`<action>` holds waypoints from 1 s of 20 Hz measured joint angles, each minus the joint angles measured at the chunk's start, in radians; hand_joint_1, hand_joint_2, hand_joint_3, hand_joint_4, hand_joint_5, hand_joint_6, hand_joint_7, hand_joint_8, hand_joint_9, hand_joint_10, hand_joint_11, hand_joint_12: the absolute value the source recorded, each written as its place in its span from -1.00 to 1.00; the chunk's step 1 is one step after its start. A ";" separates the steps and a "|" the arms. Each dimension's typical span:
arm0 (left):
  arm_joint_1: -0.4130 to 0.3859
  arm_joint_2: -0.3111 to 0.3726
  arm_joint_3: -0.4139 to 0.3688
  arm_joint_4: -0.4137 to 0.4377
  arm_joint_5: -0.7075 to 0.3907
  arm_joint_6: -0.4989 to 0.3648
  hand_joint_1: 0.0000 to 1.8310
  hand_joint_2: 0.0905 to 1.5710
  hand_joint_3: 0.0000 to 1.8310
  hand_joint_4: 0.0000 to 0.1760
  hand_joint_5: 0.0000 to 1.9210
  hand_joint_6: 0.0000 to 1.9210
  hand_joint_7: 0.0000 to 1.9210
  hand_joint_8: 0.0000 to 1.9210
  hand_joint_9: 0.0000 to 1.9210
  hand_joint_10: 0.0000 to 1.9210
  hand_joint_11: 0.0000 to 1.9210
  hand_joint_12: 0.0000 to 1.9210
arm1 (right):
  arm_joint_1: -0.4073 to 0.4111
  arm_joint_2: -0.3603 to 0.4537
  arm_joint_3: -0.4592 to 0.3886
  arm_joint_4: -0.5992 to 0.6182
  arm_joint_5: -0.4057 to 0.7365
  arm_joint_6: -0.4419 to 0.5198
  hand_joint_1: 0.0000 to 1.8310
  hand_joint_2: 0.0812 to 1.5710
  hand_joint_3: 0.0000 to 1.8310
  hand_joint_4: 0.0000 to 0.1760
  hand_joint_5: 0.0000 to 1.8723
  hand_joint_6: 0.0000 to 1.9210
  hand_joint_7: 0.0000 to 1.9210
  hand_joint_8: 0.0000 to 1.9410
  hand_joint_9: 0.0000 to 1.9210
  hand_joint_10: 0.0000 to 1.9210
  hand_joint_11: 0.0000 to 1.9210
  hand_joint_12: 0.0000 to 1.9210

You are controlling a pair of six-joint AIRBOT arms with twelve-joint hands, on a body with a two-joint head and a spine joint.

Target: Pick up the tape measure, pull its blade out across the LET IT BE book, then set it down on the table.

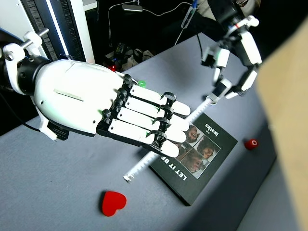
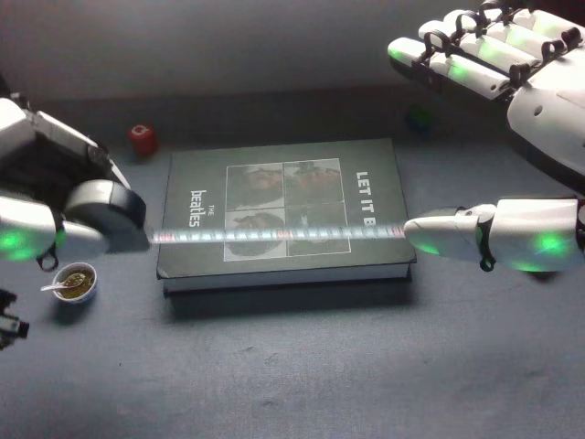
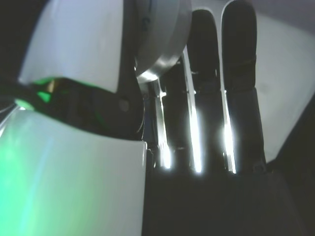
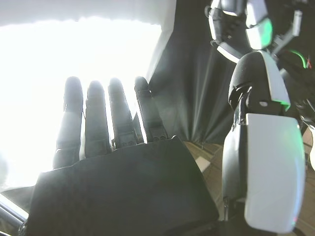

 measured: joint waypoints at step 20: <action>0.367 -0.150 0.000 0.101 -0.341 -0.193 0.52 0.31 -1.00 -1.00 0.09 -0.26 0.26 -0.32 0.00 0.14 -0.09 -0.06 | -0.003 0.001 0.000 -0.005 -0.001 0.001 -0.74 0.21 -1.00 -0.46 -1.00 -1.00 -1.00 -1.00 -1.00 -1.00 -1.00 -0.65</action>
